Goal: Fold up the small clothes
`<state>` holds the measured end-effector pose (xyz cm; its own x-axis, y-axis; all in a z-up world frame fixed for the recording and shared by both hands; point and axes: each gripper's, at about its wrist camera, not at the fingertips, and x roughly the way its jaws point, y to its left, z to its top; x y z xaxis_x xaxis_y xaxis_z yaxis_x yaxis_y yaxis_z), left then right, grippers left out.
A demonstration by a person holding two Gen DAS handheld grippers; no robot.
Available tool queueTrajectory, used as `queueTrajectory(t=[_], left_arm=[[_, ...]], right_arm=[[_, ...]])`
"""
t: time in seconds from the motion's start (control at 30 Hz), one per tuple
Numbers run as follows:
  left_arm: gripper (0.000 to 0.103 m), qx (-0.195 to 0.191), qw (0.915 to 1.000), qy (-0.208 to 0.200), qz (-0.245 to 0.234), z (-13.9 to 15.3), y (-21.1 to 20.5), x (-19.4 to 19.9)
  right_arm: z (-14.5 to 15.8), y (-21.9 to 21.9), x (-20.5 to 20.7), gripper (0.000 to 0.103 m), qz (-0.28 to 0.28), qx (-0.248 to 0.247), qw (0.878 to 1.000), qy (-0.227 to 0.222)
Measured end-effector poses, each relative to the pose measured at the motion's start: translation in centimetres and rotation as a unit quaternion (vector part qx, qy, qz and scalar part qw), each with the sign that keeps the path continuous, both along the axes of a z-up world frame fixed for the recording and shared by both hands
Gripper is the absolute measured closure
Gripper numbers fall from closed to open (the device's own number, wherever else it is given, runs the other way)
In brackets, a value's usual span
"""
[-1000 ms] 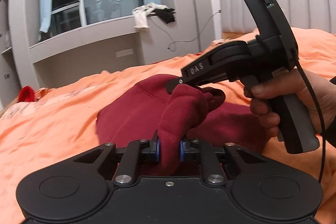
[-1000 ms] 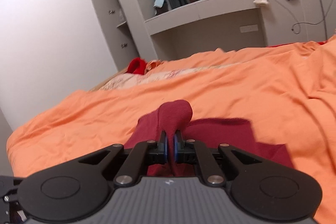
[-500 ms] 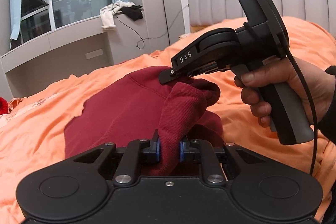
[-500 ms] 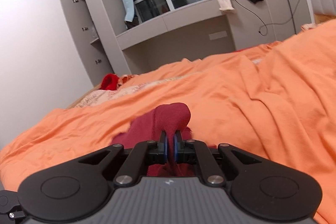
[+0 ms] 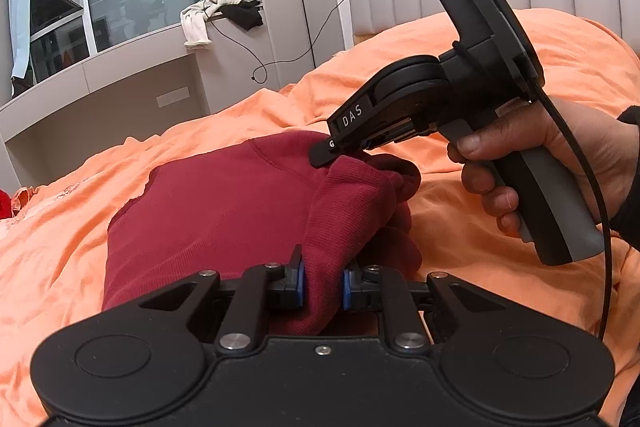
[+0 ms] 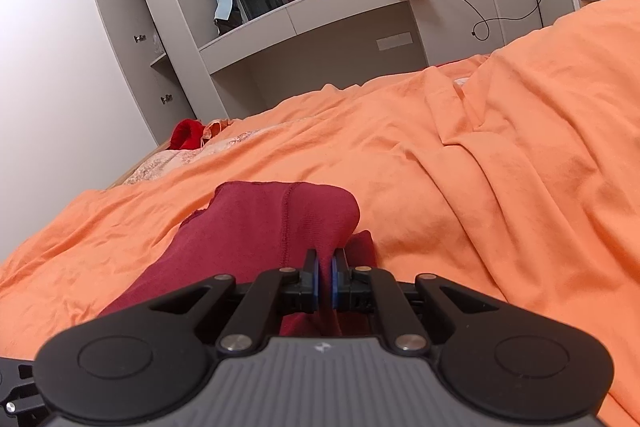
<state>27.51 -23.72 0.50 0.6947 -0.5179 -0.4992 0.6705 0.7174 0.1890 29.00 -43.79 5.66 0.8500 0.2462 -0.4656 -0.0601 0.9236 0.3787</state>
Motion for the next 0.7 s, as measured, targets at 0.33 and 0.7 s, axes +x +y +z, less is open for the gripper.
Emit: queueTrajectory(t=[0.33,0.7], left_arm=[[0.078,-0.014,0.9999,0.007,-0.002,-0.7,0.6,0.1],[0.044,-0.083,0.9945,0.064,-0.004,0.3,1.9,1.7]], right_arm=[[-1.4,0.1,-0.4,0.094,-0.004,-0.006,1.0,0.024],[-1.5,-0.5,-1.4,0.086,-0.019,-0.004,1.0,0.016]])
